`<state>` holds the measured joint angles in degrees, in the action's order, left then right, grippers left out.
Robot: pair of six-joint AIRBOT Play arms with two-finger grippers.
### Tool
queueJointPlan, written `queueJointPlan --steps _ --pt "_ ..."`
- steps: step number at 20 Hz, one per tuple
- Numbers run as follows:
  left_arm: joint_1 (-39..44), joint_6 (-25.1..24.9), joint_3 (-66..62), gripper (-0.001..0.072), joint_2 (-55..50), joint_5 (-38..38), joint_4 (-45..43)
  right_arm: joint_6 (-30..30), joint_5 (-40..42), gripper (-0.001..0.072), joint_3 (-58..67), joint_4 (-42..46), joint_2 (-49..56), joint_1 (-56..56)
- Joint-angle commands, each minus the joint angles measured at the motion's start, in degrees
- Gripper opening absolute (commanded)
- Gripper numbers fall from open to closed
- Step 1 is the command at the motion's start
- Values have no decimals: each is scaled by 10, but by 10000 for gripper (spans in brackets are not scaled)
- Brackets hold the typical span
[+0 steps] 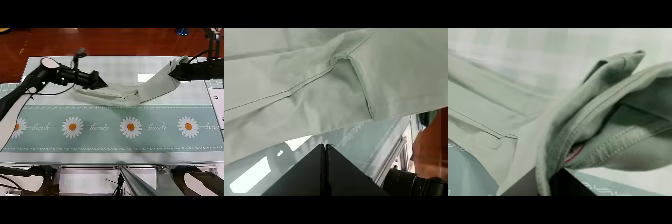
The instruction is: Fold the shirts.
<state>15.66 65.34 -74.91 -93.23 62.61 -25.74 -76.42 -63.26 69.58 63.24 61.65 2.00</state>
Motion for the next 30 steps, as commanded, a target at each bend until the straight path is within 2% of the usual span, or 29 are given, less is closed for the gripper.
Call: queueJointPlan --steps 1,7,11,14,19,24,27,30 --pt "79 14 0 34 -6 -42 7 -72 -21 30 0 75 -75 -40" --pt "197 14 0 34 -49 -92 67 -123 -67 30 0 108 -123 -77" --pt "269 2 0 34 -104 -102 156 -138 -71 30 0 108 -132 -87" --pt "269 -24 0 32 -119 -103 185 -138 -70 30 0 107 -132 -87" --pt "129 -33 0 31 -46 -89 130 -135 -14 30 0 45 -124 -88" --pt "-71 -31 0 31 103 -41 77 -141 23 30 0 94 -43 -197" --pt "-183 -31 0 31 191 -9 77 -155 122 30 0 88 38 -259" --pt "-252 -31 0 31 255 27 77 -155 231 30 0 50 123 -315"
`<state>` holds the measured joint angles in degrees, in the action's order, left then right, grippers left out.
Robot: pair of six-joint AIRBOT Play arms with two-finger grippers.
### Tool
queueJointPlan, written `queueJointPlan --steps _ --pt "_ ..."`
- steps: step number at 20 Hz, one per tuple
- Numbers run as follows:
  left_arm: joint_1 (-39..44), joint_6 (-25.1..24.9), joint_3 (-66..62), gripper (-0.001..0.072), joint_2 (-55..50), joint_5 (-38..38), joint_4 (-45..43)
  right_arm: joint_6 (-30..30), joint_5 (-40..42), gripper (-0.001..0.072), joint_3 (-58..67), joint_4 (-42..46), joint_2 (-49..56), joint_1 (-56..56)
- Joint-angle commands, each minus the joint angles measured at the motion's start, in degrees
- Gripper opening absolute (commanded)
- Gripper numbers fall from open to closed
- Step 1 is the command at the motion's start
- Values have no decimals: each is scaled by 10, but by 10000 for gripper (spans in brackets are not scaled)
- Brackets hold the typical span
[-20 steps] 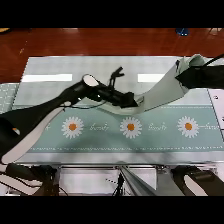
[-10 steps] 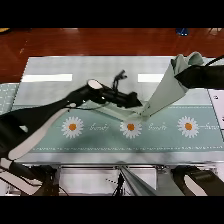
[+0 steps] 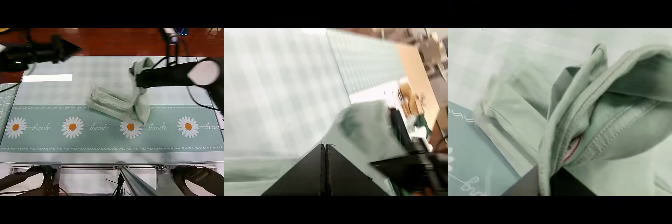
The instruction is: Fold the shirts.
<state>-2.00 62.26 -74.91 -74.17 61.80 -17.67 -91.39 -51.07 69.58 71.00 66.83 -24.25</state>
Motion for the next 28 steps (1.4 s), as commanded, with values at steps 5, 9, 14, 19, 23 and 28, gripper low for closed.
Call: queueJointPlan --steps 5,9,14,19,23,28 --pt "-95 0 0 32 121 66 -4 -5 277 213 0 -154 193 -142" --pt "-90 -1 1 32 122 82 -17 -5 295 403 0 -165 201 -147" --pt "-91 0 1 33 122 82 -122 -5 -10 397 0 47 79 2" --pt "-90 43 1 437 122 84 -271 14 -257 593 -45 267 -12 222" --pt "-90 112 2 531 120 109 -390 59 -178 598 -202 -62 -17 353" --pt "-90 131 24 530 120 127 -411 83 27 598 -343 -274 2 272"
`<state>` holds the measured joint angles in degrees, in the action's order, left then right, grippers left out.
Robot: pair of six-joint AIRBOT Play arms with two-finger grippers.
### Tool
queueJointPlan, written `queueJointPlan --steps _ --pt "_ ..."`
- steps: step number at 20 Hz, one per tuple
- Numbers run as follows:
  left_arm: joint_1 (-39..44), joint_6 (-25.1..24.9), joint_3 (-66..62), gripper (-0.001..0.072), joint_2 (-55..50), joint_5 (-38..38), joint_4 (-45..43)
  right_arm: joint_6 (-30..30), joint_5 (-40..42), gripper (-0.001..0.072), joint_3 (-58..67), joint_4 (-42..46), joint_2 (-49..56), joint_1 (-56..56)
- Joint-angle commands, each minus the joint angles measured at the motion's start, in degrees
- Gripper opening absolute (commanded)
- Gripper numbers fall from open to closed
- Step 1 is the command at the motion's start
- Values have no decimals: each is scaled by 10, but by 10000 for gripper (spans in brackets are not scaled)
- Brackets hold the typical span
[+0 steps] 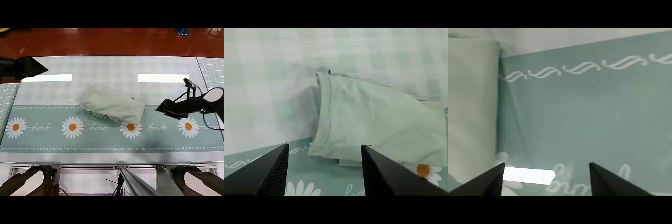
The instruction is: Fold the shirts.
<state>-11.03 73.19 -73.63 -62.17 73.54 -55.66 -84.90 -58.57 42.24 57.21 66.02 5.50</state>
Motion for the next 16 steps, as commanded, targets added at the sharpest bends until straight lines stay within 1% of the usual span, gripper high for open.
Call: queueJointPlan --steps 1,5,7,8,9,10,11,13,14,15,16 --pt "0 22 17 530 0 11 -31 24 119 598 -71 -149 24 -52" --pt "0 28 40 530 0 12 -30 45 220 597 -71 -261 81 -154" --pt "0 28 47 530 0 12 -30 55 270 571 -71 -316 99 -189" --pt "0 28 48 529 0 12 -31 55 297 493 -71 -331 103 -204" --pt "0 28 48 530 0 12 -31 55 315 379 -71 -342 102 -211" --pt "0 28 48 529 0 11 -31 56 315 221 -67 -344 102 -210" --pt "0 28 48 529 0 11 -31 64 300 30 -58 -343 100 -202" --pt "0 28 48 530 0 11 -31 113 237 30 -30 -331 74 -167" --pt "0 27 48 529 0 10 -31 119 203 30 -13 -306 50 -143" --pt "0 27 48 530 0 8 -31 109 166 30 8 -263 17 -111" --pt "0 28 48 530 0 1 -31 76 135 30 29 -211 -17 -76"
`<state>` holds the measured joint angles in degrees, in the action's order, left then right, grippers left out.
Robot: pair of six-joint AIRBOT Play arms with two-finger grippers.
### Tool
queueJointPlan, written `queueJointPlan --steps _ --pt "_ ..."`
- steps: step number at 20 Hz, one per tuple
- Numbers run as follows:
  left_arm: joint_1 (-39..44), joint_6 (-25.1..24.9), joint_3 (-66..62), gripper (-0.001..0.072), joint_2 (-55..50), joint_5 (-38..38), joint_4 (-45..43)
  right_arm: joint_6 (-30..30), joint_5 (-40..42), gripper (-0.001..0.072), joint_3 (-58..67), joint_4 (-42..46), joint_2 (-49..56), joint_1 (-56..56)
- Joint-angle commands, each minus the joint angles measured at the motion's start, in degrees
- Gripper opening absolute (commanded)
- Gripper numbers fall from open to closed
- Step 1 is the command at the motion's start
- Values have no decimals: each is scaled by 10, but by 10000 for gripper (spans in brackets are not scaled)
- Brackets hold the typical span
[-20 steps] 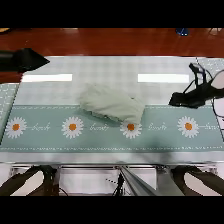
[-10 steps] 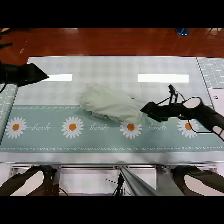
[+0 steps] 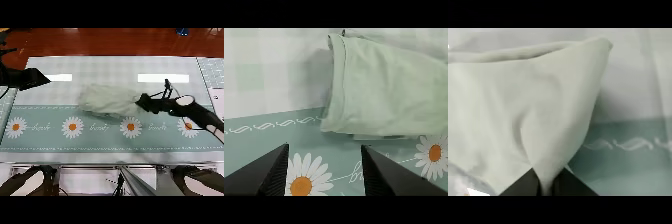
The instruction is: Fold the shirts.
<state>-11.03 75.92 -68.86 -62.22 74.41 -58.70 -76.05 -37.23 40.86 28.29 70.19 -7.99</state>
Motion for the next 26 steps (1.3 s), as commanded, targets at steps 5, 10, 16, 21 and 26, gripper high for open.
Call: queueJointPlan --steps 5,10,16,21,26 --pt "0 0 1 529 -2 -62 0 -144 -304 30 162 366 -224 305" --pt "0 0 1 529 -35 -74 0 -148 -466 30 205 560 -306 552" --pt "0 -4 0 529 -105 -80 0 -127 -575 30 196 662 -312 674" --pt "0 -31 0 529 -150 -117 0 -128 -629 30 139 738 -312 679" --pt "0 -71 0 529 -170 -130 -2 -139 -593 30 38 885 -323 679"
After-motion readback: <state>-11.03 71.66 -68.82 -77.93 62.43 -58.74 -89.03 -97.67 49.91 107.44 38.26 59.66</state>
